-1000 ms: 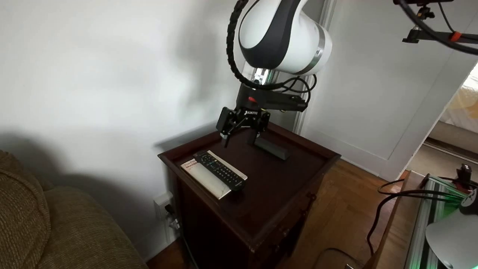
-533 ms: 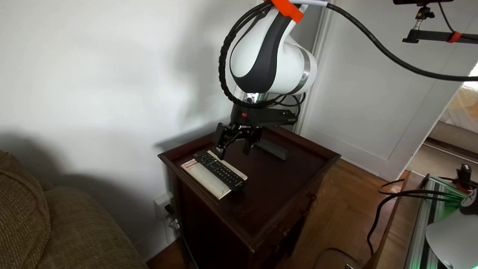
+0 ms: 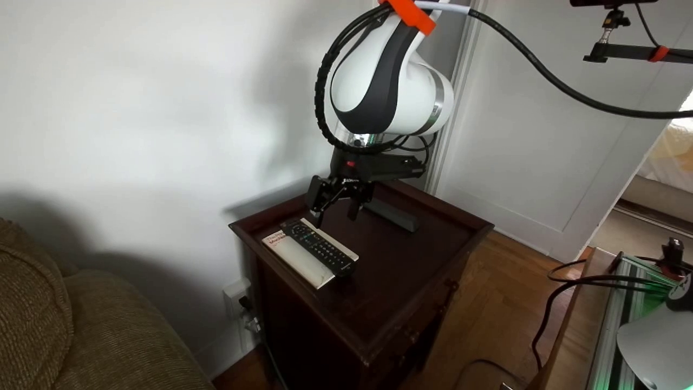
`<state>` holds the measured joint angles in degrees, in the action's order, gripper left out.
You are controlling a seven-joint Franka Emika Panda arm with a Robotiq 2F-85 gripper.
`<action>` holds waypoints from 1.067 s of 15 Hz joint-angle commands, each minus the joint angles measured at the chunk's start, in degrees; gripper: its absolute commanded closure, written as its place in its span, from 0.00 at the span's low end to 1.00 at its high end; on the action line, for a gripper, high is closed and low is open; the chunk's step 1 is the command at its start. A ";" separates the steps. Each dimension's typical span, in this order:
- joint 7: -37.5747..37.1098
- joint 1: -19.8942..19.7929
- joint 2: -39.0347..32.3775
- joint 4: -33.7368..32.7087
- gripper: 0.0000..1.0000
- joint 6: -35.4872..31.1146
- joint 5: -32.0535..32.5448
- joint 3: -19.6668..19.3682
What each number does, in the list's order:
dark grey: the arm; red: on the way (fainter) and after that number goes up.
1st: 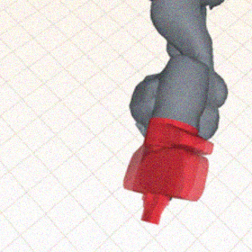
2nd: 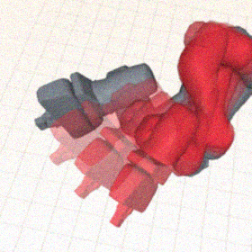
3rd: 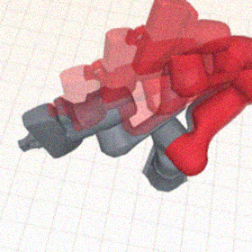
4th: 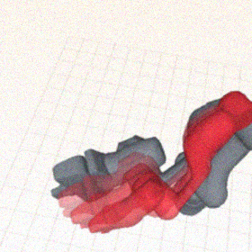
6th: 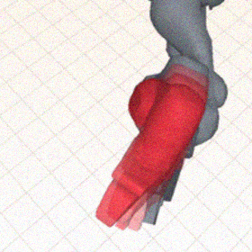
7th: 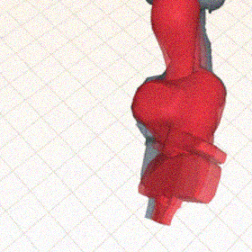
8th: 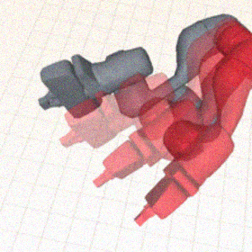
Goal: Pick up the remote from the white book and put it on the brown counter, pick up the far right remote and put it on the remote to the left
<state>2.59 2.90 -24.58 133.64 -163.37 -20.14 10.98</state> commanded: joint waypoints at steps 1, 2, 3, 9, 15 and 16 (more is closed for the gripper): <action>-0.13 -0.14 -3.60 -3.39 0.00 1.76 4.61 -0.81; -0.63 0.25 -4.51 -4.24 0.00 1.97 5.82 -1.40; -1.13 0.63 -5.27 -4.90 0.00 2.17 6.90 -1.94; -3.57 2.62 -10.31 -9.84 0.00 2.24 11.58 -4.85; -4.98 4.04 -13.65 -13.82 0.00 2.42 12.02 -4.40; -5.29 4.47 -13.87 -14.15 0.00 2.37 12.14 -4.60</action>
<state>-0.18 5.87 -36.51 122.10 -162.76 -9.75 7.28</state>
